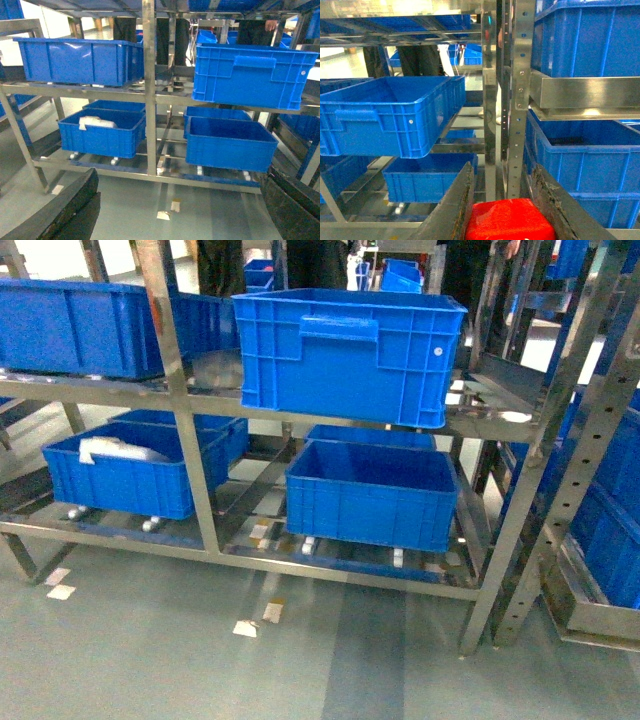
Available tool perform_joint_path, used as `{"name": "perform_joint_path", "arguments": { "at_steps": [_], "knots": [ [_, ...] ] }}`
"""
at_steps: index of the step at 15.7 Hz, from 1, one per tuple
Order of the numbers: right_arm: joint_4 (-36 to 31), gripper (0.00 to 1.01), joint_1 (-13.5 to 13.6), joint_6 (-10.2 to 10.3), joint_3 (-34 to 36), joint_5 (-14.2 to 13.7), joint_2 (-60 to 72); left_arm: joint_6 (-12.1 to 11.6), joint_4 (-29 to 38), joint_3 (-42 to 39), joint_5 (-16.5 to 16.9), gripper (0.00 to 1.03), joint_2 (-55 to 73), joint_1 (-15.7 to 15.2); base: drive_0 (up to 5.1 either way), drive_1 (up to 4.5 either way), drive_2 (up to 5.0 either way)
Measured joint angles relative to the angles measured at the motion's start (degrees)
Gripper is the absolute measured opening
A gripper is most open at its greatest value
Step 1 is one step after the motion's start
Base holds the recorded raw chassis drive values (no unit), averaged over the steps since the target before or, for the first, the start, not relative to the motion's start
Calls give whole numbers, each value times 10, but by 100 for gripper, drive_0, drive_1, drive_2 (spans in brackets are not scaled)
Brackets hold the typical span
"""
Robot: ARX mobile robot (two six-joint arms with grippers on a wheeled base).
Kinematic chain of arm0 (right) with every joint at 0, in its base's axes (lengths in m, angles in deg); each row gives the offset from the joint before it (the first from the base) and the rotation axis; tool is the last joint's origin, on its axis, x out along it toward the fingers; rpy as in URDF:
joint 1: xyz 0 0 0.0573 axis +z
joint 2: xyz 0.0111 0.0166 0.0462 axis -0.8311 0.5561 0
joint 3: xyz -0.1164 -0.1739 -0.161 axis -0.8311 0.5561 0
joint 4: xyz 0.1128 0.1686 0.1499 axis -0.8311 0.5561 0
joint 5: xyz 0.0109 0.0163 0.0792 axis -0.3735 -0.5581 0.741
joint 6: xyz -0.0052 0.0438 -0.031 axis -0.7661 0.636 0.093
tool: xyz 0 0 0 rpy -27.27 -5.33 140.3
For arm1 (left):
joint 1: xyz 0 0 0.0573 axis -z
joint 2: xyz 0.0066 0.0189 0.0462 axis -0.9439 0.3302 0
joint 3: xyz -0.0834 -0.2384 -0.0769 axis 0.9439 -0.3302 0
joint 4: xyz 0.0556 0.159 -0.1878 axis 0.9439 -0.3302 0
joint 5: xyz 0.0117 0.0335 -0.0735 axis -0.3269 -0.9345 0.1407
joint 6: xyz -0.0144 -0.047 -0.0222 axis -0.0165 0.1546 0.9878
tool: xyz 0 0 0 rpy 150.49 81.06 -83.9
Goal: Pick red block from blue box to shelf
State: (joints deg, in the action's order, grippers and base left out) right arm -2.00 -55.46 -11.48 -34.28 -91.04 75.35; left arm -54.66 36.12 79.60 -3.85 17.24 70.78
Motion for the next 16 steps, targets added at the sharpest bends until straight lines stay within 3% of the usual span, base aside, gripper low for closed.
{"name": "perform_joint_path", "arguments": {
  "at_steps": [16],
  "knots": [
    [0,28,0,0,0,0,0,0,-2,0,0,98,0,0,1,349,-348]
  ]
}}
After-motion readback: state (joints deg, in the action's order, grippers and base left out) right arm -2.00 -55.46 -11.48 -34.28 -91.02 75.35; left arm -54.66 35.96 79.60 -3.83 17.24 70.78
